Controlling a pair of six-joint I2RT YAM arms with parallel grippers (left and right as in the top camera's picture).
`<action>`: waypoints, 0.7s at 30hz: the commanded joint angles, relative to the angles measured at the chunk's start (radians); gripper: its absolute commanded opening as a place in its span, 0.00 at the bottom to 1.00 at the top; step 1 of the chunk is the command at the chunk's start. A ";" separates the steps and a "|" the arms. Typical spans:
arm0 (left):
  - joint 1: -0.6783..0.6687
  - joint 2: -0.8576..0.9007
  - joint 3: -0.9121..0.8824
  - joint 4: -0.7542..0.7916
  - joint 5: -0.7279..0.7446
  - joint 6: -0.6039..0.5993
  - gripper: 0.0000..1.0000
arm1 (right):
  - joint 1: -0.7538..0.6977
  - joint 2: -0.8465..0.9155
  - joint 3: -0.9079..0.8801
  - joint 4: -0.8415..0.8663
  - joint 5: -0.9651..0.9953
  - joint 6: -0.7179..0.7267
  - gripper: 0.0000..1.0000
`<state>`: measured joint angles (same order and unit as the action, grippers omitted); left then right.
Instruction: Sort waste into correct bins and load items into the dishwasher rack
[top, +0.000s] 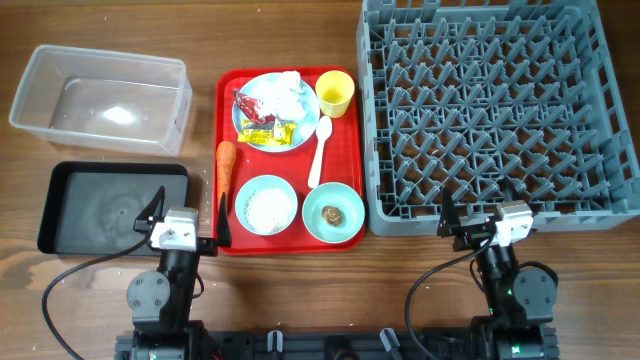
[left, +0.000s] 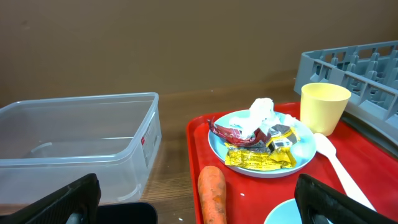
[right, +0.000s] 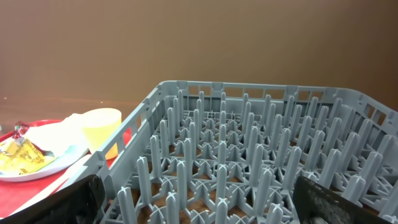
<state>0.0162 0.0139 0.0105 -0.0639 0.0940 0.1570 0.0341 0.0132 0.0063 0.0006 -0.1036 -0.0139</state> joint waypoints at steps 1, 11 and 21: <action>0.003 -0.007 -0.005 -0.006 -0.002 0.016 1.00 | 0.002 0.003 -0.001 0.006 0.002 -0.012 1.00; 0.003 -0.007 -0.005 -0.004 -0.002 0.016 1.00 | 0.002 0.003 -0.001 0.006 0.002 -0.011 1.00; 0.003 0.000 0.198 -0.254 0.020 -0.108 1.00 | 0.002 0.003 -0.001 0.006 0.002 -0.011 1.00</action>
<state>0.0162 0.0139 0.0845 -0.2283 0.0952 0.1024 0.0341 0.0135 0.0063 0.0006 -0.1036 -0.0139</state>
